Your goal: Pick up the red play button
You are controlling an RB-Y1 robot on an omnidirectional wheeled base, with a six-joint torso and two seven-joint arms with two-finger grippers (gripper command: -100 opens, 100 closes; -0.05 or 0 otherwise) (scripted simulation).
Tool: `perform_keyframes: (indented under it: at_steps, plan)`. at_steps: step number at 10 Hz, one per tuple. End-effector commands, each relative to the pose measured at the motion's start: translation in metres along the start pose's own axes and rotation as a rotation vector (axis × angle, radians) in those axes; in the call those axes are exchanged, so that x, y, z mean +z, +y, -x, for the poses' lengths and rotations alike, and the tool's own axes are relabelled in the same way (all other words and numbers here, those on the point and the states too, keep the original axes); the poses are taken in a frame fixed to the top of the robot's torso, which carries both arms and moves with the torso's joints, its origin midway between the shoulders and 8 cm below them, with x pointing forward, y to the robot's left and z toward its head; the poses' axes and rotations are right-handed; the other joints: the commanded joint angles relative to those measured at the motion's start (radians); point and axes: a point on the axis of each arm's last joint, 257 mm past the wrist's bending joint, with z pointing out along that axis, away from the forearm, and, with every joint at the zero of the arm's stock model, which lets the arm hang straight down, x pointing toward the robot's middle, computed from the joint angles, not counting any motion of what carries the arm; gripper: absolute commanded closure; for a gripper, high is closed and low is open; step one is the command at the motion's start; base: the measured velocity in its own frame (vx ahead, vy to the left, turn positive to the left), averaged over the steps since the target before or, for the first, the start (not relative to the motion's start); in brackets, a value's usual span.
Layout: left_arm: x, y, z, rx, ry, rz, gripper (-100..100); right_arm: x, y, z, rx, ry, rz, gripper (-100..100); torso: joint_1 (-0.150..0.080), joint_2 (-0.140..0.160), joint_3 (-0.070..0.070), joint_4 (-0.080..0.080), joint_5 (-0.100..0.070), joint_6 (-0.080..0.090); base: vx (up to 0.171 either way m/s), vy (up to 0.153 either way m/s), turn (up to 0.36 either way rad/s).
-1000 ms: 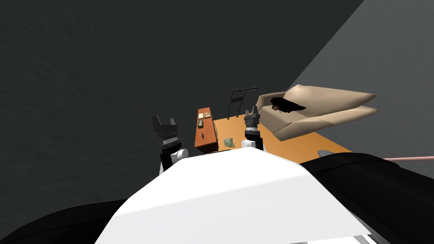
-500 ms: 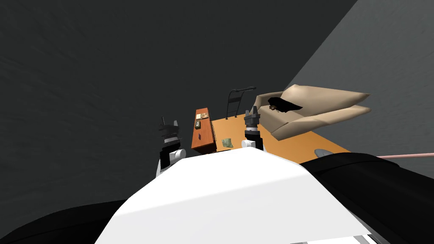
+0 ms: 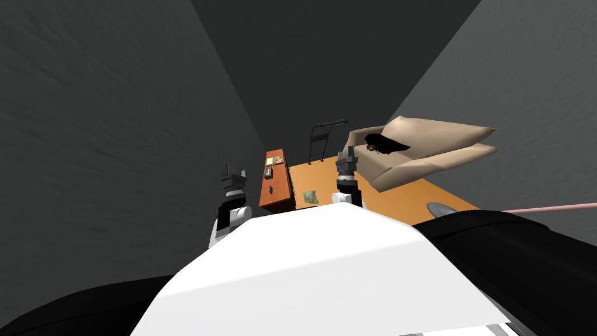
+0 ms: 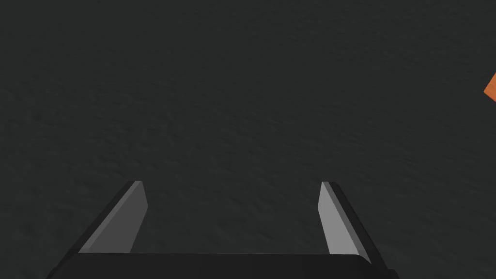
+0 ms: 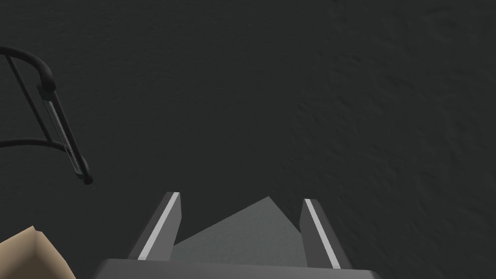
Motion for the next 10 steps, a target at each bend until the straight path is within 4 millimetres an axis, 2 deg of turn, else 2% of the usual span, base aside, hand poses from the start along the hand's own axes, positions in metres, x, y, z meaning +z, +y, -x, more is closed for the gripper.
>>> perform_keyframes:
  at_steps: [1, 2, 3, 5, 6, 7, 8, 9, 10]
  plan:
    - [0.004, 0.014, 0.009, -0.012, -0.011, 0.037, -100, 0.000, 0.000, 0.000, 0.000, 0.000, 0.000, 0, 0.000, 0.000, 0.000, 0.000, 0.000, 0.000, 0.002, -0.059, -0.023]
    - [0.005, 0.031, 0.024, -0.032, -0.034, 0.095, -100, 0.000, 0.000, 0.000, 0.000, 0.000, 0.000, 0, 0.001, 0.000, 0.000, 0.000, 0.000, 0.000, 0.002, -0.064, -0.063]
    - [0.004, 0.033, 0.025, -0.032, -0.036, 0.101, -100, 0.000, 0.000, 0.000, 0.000, 0.000, 0.000, 0, 0.001, 0.000, 0.000, 0.000, 0.000, 0.000, 0.002, -0.052, -0.033]
    - [0.004, 0.060, 0.057, -0.080, -0.088, 0.191, -100, 0.000, 0.000, 0.000, 0.000, 0.000, 0.000, 0, 0.001, 0.000, 0.000, 0.000, 0.000, 0.000, 0.005, -0.089, -0.094]
    - [0.000, 0.074, 0.063, -0.080, -0.104, 0.233, -100, 0.000, 0.000, 0.000, 0.000, 0.000, 0.000, 0, -0.002, 0.000, 0.000, 0.000, 0.000, 0.000, 0.009, -0.078, -0.031]
    - [-0.002, 0.087, 0.081, -0.108, -0.138, 0.271, -100, 0.000, 0.000, 0.000, 0.000, 0.000, 0.000, 0, 0.000, 0.000, 0.000, 0.000, 0.000, 0.000, 0.016, -0.069, -0.063]
    - [-0.005, 0.095, 0.084, -0.109, -0.148, 0.300, -100, 0.000, 0.000, 0.000, 0.000, 0.000, 0.000, 0, 0.001, 0.000, 0.000, 0.000, 0.000, 0.000, 0.012, -0.054, -0.041]
    - [-0.008, 0.107, 0.103, -0.140, -0.187, 0.338, -100, 0.000, 0.000, 0.000, 0.000, 0.000, 0.000, 0, 0.001, 0.000, 0.000, 0.000, 0.000, 0.000, 0.002, -0.069, -0.082]
    - [-0.012, 0.115, 0.106, -0.141, -0.199, 0.367, -100, 0.000, 0.000, 0.000, 0.000, 0.000, 0.000, 0, 0.001, 0.000, 0.000, 0.000, 0.000, 0.000, 0.003, -0.060, -0.044]
